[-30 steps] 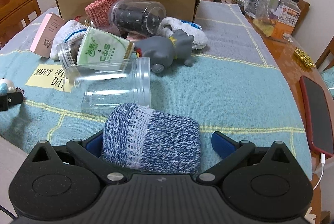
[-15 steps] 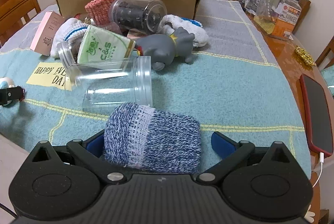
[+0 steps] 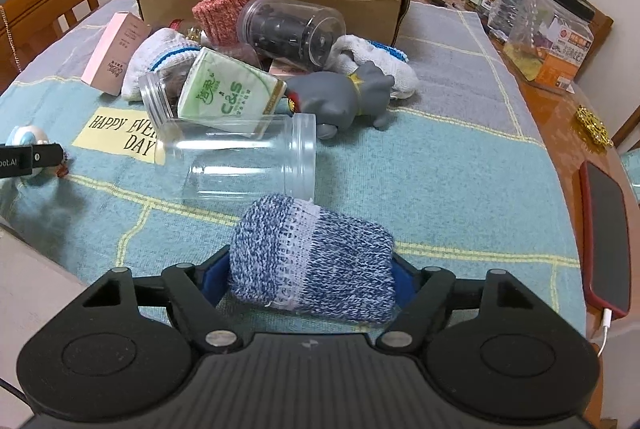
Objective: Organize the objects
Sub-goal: 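Carry both items into the cardboard box and open both tools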
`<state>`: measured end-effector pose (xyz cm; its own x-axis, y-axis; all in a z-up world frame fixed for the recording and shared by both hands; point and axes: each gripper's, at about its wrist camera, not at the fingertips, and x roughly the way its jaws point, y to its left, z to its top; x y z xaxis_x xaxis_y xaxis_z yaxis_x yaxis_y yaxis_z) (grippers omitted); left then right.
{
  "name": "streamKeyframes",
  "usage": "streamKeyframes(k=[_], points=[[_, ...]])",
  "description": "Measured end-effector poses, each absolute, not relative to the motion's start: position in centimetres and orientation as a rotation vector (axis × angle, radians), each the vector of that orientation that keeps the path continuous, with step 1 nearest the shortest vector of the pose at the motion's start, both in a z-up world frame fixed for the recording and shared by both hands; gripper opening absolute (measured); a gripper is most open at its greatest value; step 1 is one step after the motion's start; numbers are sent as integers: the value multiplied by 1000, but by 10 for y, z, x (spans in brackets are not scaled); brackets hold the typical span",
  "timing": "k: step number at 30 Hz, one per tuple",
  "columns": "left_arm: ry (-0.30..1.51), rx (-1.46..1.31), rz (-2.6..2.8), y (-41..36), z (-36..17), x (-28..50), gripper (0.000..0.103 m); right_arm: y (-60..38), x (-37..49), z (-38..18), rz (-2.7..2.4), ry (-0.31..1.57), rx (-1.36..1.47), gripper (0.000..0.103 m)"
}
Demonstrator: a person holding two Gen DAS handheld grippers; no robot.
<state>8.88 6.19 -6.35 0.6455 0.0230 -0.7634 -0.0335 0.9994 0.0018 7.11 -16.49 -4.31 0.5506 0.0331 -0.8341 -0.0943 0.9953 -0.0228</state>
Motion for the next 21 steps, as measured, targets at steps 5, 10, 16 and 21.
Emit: streamKeyframes(k=[5, 10, 16, 21], points=[[890, 13, -29, 66, -48, 96, 52, -170, 74, -29, 85, 995, -88, 75], [892, 59, -79, 69, -26, 107, 52, -180, 80, -5, 102, 979, -105, 75], [839, 90, -137, 62, 11, 143, 52, -188, 111, 34, 130, 913, -99, 75], [773, 84, -185, 50, 42, 190, 52, -183, 158, 66, 166, 836, -81, 75]])
